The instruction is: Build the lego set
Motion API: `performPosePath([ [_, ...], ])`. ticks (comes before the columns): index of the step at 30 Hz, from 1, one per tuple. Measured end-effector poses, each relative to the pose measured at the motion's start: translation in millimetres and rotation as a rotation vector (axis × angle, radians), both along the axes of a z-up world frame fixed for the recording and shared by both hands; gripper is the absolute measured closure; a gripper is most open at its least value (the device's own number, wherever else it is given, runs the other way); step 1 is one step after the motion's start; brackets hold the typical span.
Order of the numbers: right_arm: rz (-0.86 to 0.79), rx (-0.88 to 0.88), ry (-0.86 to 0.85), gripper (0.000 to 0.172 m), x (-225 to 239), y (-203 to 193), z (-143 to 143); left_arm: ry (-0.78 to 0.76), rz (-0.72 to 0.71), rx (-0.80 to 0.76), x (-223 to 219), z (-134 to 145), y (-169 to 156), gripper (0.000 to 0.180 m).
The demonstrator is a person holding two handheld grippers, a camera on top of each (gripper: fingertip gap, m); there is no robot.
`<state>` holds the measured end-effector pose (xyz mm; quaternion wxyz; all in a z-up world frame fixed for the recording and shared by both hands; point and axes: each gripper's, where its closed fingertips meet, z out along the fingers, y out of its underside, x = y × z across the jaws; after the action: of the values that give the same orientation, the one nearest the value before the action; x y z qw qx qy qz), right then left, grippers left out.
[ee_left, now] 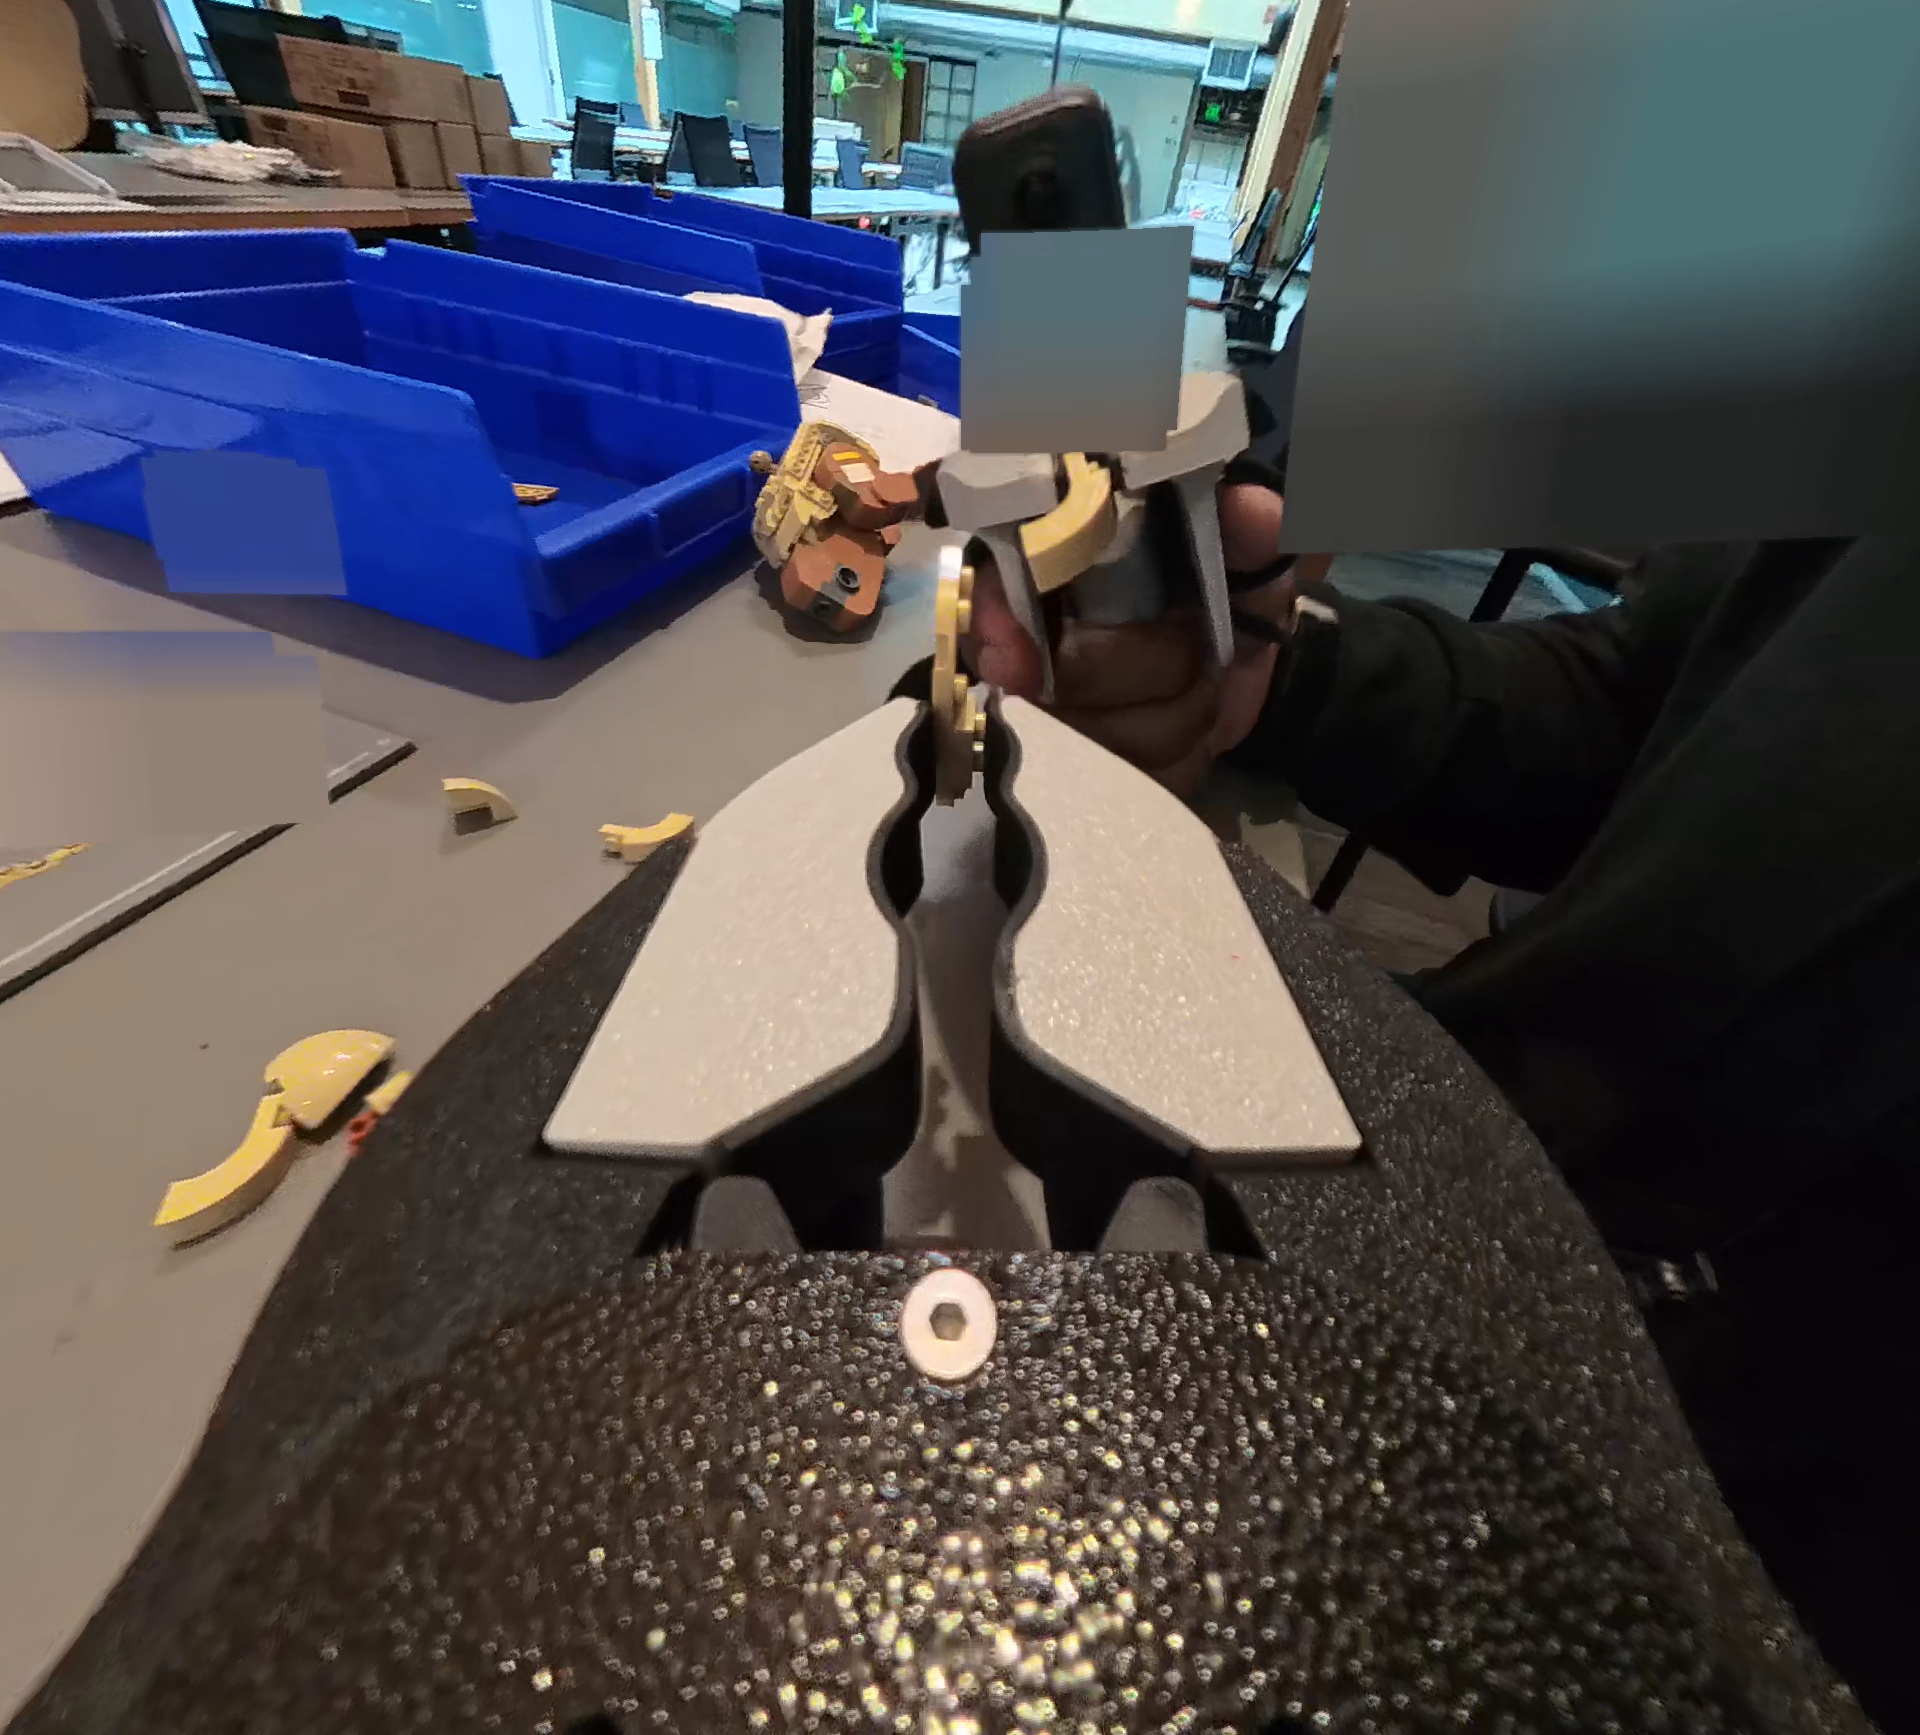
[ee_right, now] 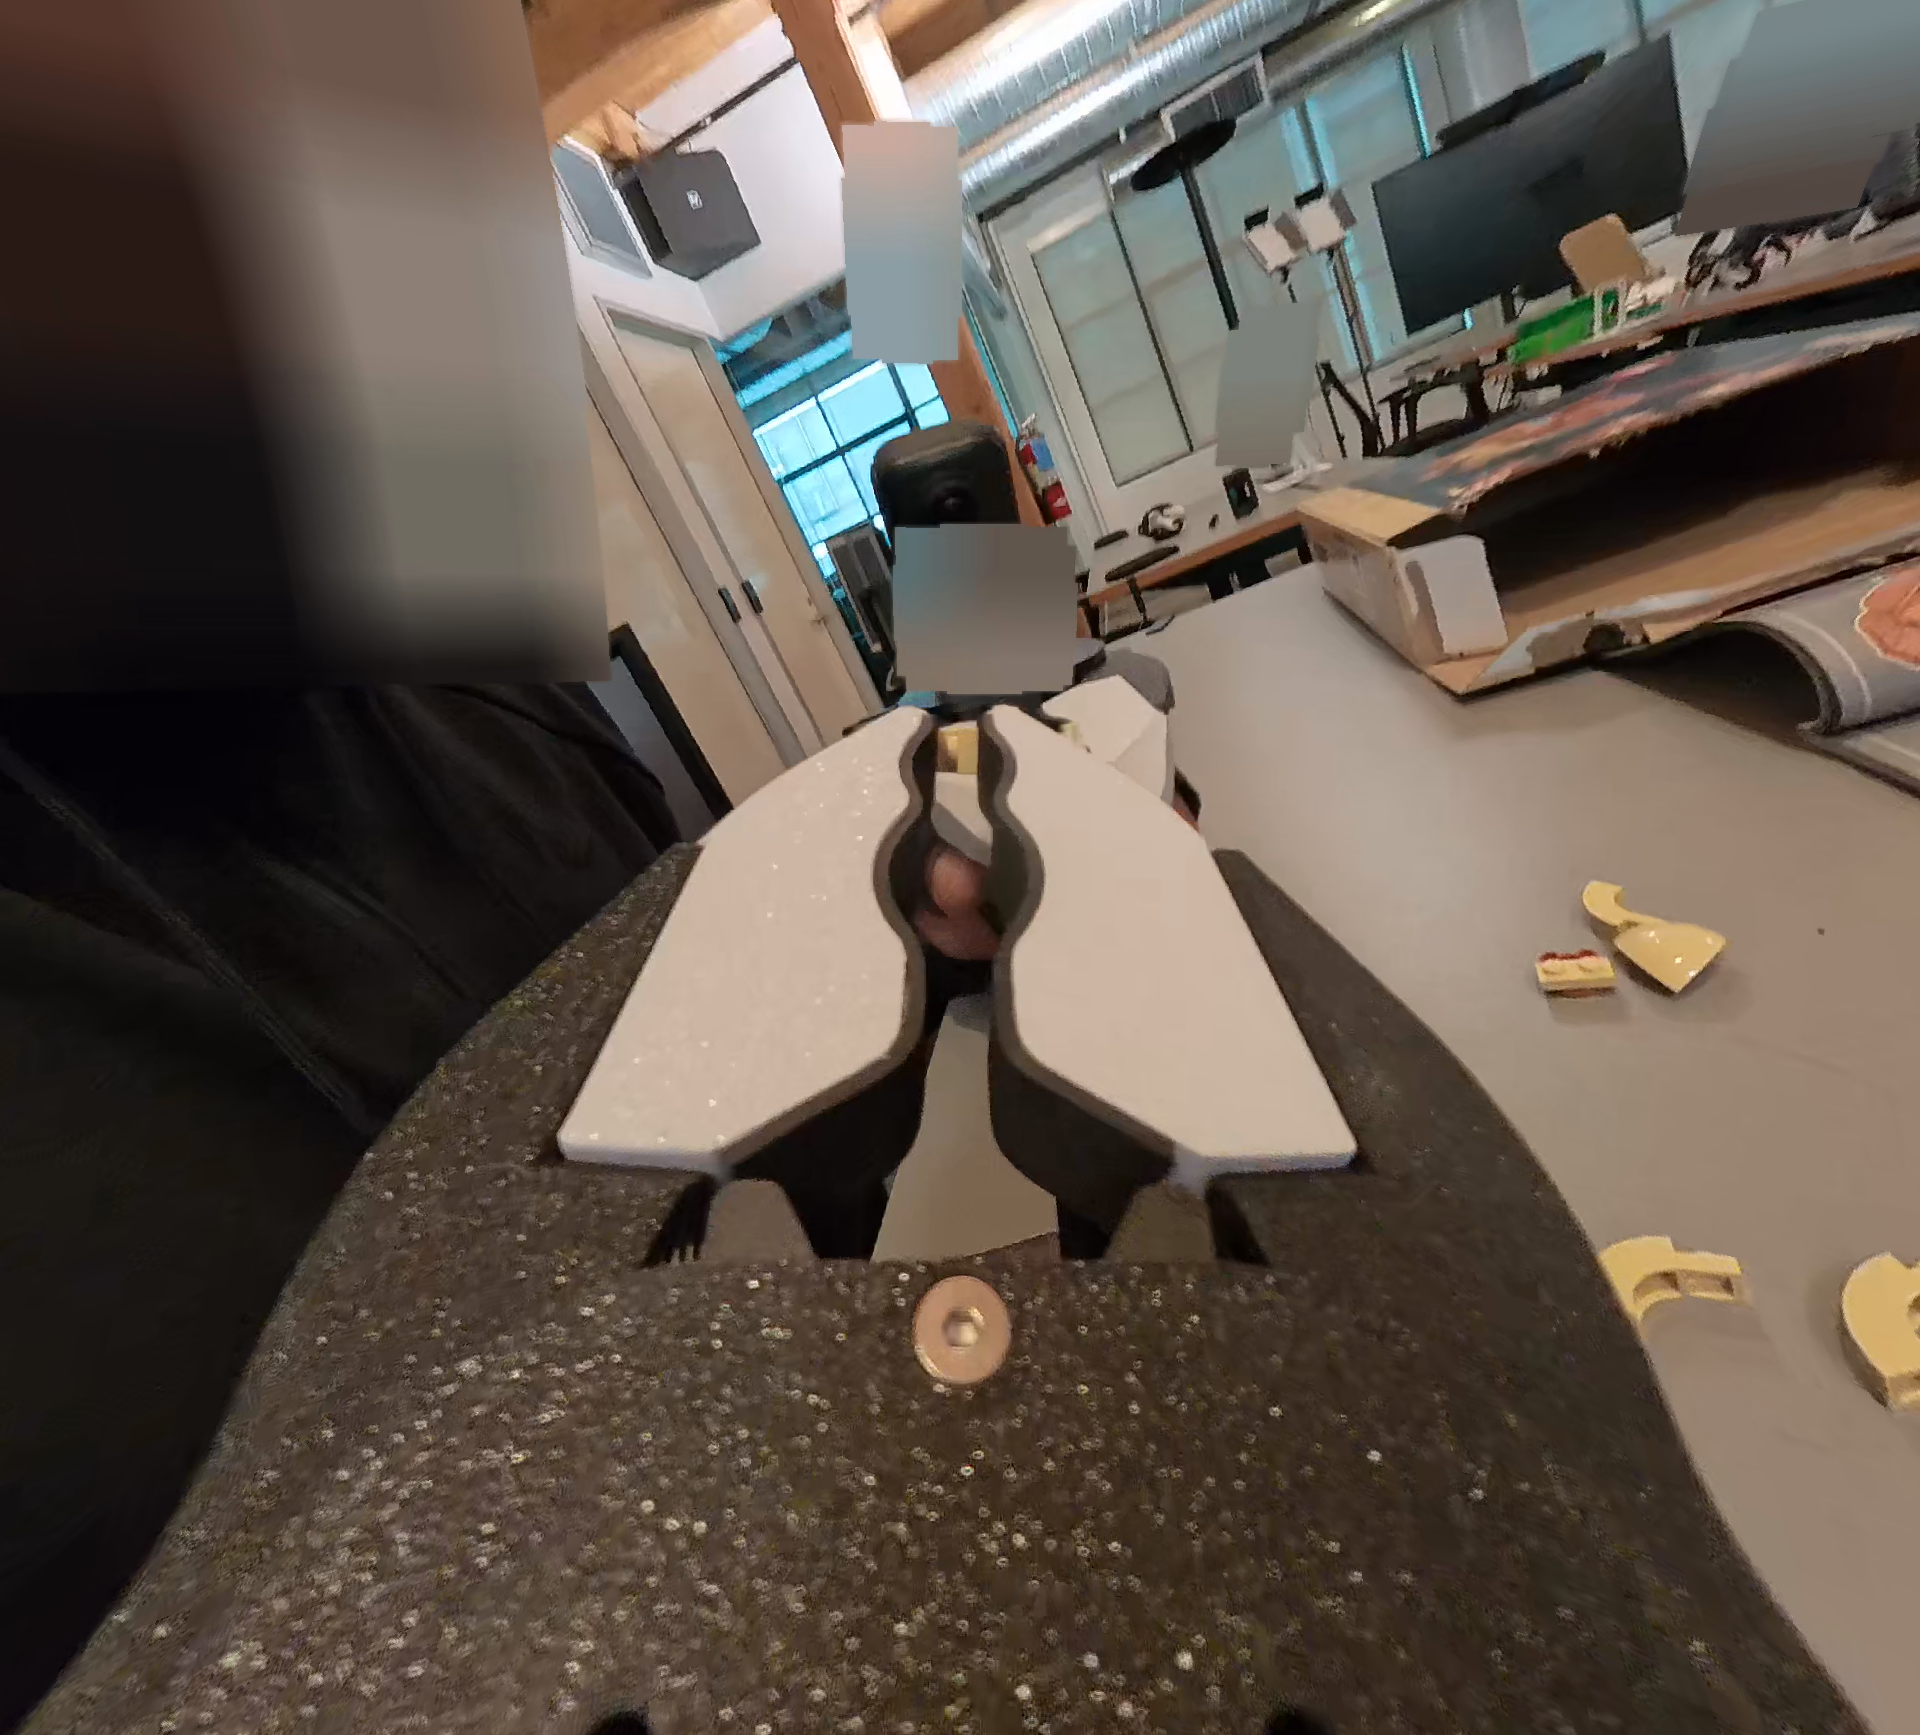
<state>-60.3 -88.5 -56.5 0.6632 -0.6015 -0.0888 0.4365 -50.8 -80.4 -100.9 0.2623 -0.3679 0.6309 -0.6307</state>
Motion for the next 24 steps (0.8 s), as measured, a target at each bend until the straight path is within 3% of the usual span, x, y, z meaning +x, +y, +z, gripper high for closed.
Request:
performPosePath([
  [5, -0.019, 0.025, 0.020, 0.165, 1, -1, 3, 0.003, -0.023, -0.081, -1, 5, -6, 0.172],
  [15, -0.069, 0.037, -0.022, 0.165, 0, -1, 1, -0.009, -0.016, -0.092, -2, 7, -12, 0.173],
  [24, -0.108, 0.057, -0.006, 0.167, -2, 0, 4, -0.132, 0.036, -0.077, -5, 19, -11, 0.173],
])
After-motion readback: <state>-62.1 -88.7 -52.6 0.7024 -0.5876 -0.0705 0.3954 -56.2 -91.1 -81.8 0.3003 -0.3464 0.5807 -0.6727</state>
